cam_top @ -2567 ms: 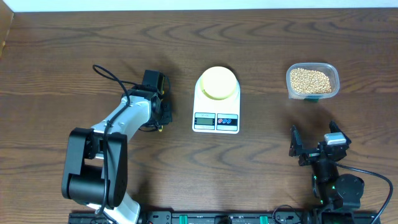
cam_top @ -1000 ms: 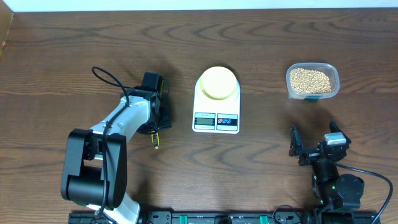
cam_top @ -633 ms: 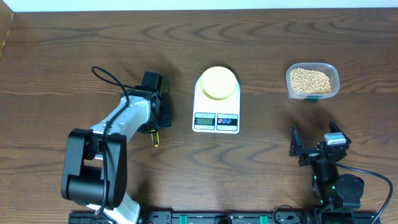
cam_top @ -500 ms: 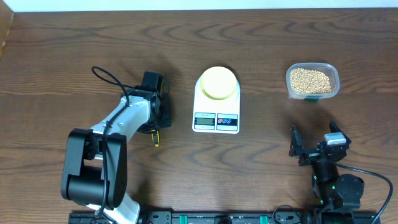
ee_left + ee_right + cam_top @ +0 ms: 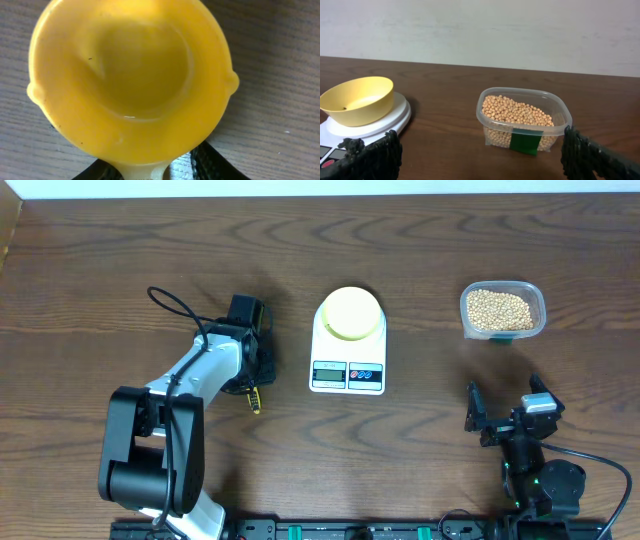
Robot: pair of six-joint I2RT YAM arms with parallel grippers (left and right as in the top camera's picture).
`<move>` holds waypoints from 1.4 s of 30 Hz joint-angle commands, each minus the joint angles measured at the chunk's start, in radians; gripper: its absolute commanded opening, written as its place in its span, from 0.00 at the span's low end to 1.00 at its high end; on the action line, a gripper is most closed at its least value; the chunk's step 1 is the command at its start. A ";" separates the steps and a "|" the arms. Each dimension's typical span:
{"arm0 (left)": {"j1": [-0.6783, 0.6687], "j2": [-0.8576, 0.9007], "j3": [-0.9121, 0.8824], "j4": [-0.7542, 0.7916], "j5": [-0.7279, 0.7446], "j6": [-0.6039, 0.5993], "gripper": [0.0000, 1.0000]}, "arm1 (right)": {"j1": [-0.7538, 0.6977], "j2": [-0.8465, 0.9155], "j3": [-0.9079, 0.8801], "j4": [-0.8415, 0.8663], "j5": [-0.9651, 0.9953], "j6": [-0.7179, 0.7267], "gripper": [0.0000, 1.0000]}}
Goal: Scoop item into bowl and weigh 50g on scale
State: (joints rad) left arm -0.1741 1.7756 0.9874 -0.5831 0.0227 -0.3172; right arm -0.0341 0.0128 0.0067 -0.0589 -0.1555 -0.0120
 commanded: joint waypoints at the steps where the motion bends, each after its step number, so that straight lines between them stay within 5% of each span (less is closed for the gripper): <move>1: -0.002 0.019 -0.022 -0.001 -0.017 -0.003 0.39 | 0.002 -0.003 -0.001 -0.004 0.007 -0.011 0.99; 21: -0.002 0.019 -0.022 0.006 -0.016 -0.026 0.13 | 0.002 -0.003 -0.001 -0.004 0.007 -0.011 0.99; 35: -0.001 -0.009 -0.019 0.005 -0.003 -0.051 0.08 | 0.002 -0.003 -0.001 -0.004 0.007 -0.011 0.99; 42: 0.001 -0.135 0.019 0.000 0.003 -0.230 0.08 | 0.002 -0.003 -0.001 -0.004 0.007 -0.011 0.99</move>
State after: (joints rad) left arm -0.1741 1.7260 0.9874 -0.5838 0.0238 -0.4271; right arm -0.0341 0.0128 0.0067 -0.0589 -0.1555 -0.0124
